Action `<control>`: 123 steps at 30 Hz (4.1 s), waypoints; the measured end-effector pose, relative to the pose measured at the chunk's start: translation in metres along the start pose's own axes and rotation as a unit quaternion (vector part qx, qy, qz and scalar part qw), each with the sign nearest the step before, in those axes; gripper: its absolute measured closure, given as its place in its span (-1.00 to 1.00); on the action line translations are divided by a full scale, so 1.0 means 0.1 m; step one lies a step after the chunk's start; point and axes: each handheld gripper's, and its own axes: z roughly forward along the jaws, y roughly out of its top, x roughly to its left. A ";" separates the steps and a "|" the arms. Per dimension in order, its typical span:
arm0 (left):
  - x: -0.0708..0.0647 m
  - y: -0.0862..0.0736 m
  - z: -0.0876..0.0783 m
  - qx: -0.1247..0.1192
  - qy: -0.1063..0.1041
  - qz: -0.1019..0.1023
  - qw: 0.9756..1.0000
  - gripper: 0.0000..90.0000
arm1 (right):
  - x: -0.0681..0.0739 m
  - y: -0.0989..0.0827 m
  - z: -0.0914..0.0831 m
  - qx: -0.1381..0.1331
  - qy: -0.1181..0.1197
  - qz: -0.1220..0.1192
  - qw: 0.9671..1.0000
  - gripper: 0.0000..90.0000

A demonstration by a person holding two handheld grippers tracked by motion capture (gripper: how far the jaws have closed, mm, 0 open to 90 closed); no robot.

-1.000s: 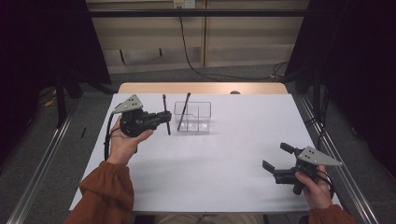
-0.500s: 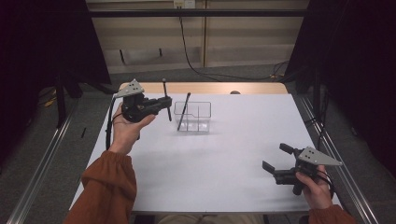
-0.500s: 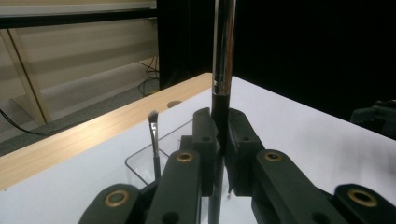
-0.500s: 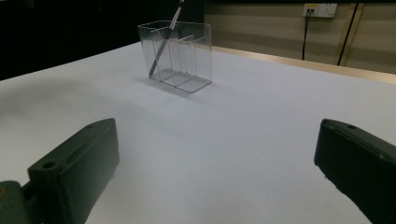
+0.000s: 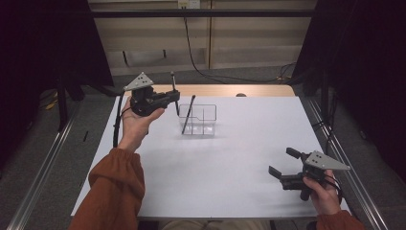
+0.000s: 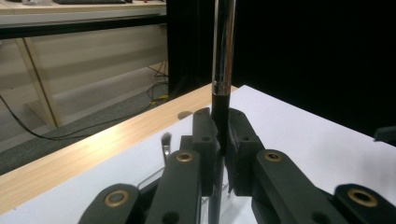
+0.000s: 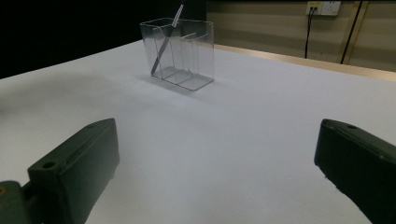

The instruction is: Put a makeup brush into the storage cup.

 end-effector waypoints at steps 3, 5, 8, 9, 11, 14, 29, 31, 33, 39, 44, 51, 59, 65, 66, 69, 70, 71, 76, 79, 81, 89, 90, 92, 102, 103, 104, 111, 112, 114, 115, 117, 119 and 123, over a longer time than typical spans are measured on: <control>0.04 0.01 0.07 0.001 0.009 0.001 1.000 0.87 | 0.00 0.00 0.00 0.000 0.001 0.003 1.000 -1.00; 0.06 0.01 0.11 0.005 0.013 0.002 1.000 0.87 | 0.00 0.00 0.00 0.001 0.003 0.004 1.000 -1.00; 0.08 0.02 0.19 0.009 0.018 0.003 1.000 0.87 | 0.00 0.00 0.00 0.001 0.004 0.005 1.000 -1.00; 0.09 0.02 0.20 0.008 0.015 0.002 1.000 0.87 | 0.00 0.00 0.00 0.001 0.003 0.004 1.000 -1.00; 0.10 0.01 0.24 0.008 0.017 0.000 1.000 0.87 | 0.00 -0.01 0.00 0.001 0.004 0.005 1.000 -1.00; 0.10 -0.01 0.29 0.013 0.019 0.003 1.000 0.87 | 0.00 -0.01 0.00 0.000 0.003 0.005 1.000 -1.00; 0.14 -0.18 0.45 0.036 0.017 0.000 0.999 0.87 | 0.00 -0.01 0.00 0.003 0.004 0.004 1.000 -1.00; 0.15 -0.20 0.46 0.038 0.019 -0.003 0.999 0.87 | 0.00 -0.01 0.00 0.004 0.004 0.003 1.000 -1.00; 0.16 -0.23 0.47 0.041 0.020 -0.005 0.999 0.87 | 0.00 -0.01 0.00 0.004 0.005 0.004 1.000 -1.00; 0.18 -0.31 0.50 0.051 0.021 -0.007 0.998 0.87 | 0.01 -0.02 0.01 0.006 0.006 0.002 1.000 -1.00; 0.18 -0.37 0.51 0.057 0.022 -0.010 0.998 0.87 | 0.01 -0.02 0.01 0.007 0.005 0.001 1.000 -1.00; 0.17 -0.44 0.54 0.062 0.022 -0.011 0.998 0.87 | 0.01 -0.02 0.01 0.007 0.004 0.001 1.000 -1.00; 0.18 -0.51 0.57 0.069 0.023 -0.012 0.997 0.87 | 0.02 -0.02 0.01 0.007 0.003 0.000 1.000 -1.00; 0.19 -0.55 0.58 0.076 0.026 -0.011 0.997 0.87 | 0.02 -0.02 0.01 0.008 0.005 0.000 1.000 -1.00; 0.20 -0.55 0.58 0.076 0.026 -0.011 0.997 0.87 | 0.02 -0.02 0.01 0.008 0.005 0.000 1.000 -1.00; 0.20 -0.55 0.58 0.076 0.028 -0.011 0.997 0.87 | 0.02 -0.02 0.01 0.009 0.005 0.000 1.000 -1.00; 0.20 -0.55 0.58 0.079 0.030 -0.008 0.996 0.87 | 0.02 -0.02 0.01 0.009 0.005 0.000 1.000 -1.00; 0.20 -0.55 0.58 0.079 0.028 -0.008 0.996 0.86 | 0.02 -0.02 0.01 0.010 0.005 0.000 1.000 -1.00; 0.21 -0.57 0.59 0.078 0.029 -0.011 0.996 0.85 | 0.01 -0.03 0.02 0.010 0.005 -0.001 1.000 -1.00; 0.20 -0.58 0.60 0.080 0.032 -0.011 0.996 0.78 | 0.01 -0.03 0.02 0.009 0.006 0.001 1.000 -1.00; 0.19 -0.59 0.60 0.081 0.028 -0.011 0.996 0.75 | 0.01 -0.03 0.02 0.011 0.006 0.001 1.000 -1.00; 0.19 -0.60 0.62 0.072 0.029 -0.010 0.997 0.56 | 0.00 -0.04 0.02 0.011 0.004 0.003 1.000 -1.00; 0.19 -0.59 0.62 0.070 0.030 -0.010 0.997 0.52 | -0.01 -0.04 0.02 0.011 0.004 0.003 1.000 -1.00; 0.19 -0.59 0.61 0.065 0.031 -0.011 0.997 0.46 | -0.01 -0.04 0.02 0.010 0.004 0.004 1.000 -1.00; 0.13 -0.53 0.54 0.049 0.036 -0.007 0.998 -0.05 | -0.03 -0.04 0.02 0.007 0.001 0.009 1.000 -1.00; 0.13 -0.54 0.53 0.046 0.038 -0.008 0.998 -0.10 | -0.02 -0.04 0.02 0.006 0.002 0.009 1.000 -1.00; 0.13 -0.55 0.52 0.043 0.040 -0.011 0.998 -0.18 | -0.02 -0.04 0.02 0.006 0.001 0.007 1.000 -1.00; 0.12 -0.60 0.38 0.022 0.054 -0.008 0.998 -0.60 | -0.03 -0.03 0.02 0.002 -0.001 0.012 1.000 -1.00; 0.12 -0.60 0.35 0.020 0.057 -0.008 0.998 -0.67 | -0.03 -0.03 0.02 0.002 -0.004 0.012 1.000 -1.00; 0.10 -0.60 0.30 0.013 0.057 -0.009 0.998 -0.75 | -0.02 -0.03 0.02 0.001 -0.004 0.012 1.000 -1.00; 0.10 -0.61 0.27 0.010 0.056 -0.008 0.998 -0.78 | -0.02 -0.02 0.01 0.000 -0.006 0.011 1.000 -1.00; 0.08 -0.61 0.21 0.010 0.055 -0.007 0.998 -0.83 | -0.01 -0.02 0.01 0.000 -0.007 0.010 1.000 -1.00; 0.05 -0.62 0.13 0.003 0.052 -0.012 0.999 -0.87 | 0.00 -0.02 0.01 0.000 -0.010 0.007 1.000 -1.00; 0.02 -0.62 0.01 0.001 0.052 -0.010 0.999 -0.92 | 0.00 -0.01 0.00 -0.002 -0.013 0.009 1.000 -1.00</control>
